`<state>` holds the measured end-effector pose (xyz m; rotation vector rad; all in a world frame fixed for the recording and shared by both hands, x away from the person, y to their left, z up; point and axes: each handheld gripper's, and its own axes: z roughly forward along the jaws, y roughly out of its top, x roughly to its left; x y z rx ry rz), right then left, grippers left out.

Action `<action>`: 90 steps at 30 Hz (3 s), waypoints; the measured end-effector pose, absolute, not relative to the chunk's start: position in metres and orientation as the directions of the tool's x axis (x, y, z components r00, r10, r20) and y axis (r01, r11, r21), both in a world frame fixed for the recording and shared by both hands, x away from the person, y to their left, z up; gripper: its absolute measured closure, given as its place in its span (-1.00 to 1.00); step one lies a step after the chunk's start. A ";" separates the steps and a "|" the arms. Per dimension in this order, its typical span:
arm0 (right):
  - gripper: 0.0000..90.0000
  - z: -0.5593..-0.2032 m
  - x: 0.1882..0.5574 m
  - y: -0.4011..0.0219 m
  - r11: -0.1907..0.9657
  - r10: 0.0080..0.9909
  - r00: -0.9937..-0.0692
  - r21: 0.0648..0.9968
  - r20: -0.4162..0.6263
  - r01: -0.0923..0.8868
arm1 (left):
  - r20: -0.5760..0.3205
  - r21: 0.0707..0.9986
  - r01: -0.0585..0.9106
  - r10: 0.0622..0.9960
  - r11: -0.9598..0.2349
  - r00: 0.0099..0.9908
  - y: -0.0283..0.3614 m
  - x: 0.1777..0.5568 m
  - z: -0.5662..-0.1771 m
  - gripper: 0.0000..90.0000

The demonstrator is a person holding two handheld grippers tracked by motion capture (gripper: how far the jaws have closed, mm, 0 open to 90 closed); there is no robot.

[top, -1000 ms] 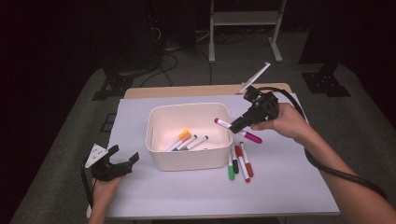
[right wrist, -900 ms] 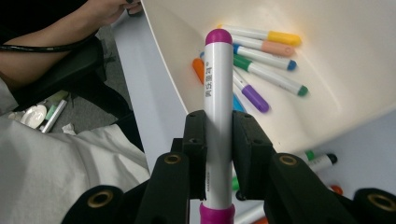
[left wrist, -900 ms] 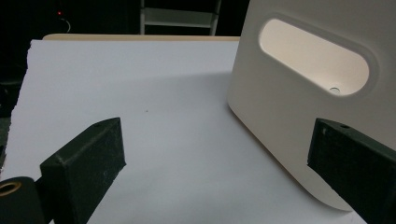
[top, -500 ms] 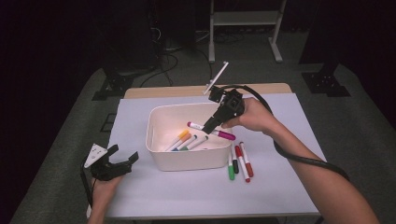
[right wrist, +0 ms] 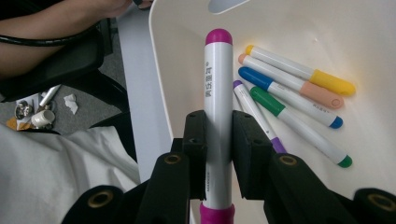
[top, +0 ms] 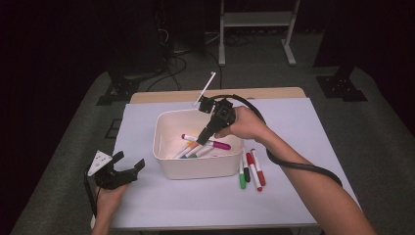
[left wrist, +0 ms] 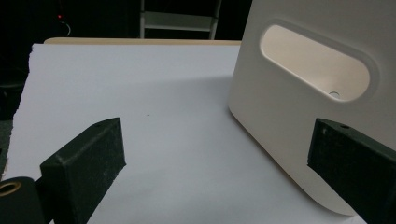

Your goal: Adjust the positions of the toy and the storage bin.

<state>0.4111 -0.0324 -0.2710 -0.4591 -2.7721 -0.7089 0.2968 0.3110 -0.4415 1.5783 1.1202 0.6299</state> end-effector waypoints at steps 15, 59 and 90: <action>0.27 -0.296 0.415 -0.019 0.828 0.276 -0.917 0.414 0.288 0.379 | -0.147 0.941 0.338 0.896 -0.004 0.419 0.312 0.296 -0.442 -0.94; 0.01 -0.401 0.364 -0.230 0.442 0.668 -0.661 0.531 0.343 0.723 | -0.143 0.937 0.350 0.899 -0.013 0.415 0.310 0.295 -0.442 -0.94; 0.57 -0.436 0.352 -0.240 0.490 0.777 -0.618 0.504 0.118 0.711 | -0.155 0.939 0.344 0.897 0.003 0.415 0.313 0.293 -0.441 -0.94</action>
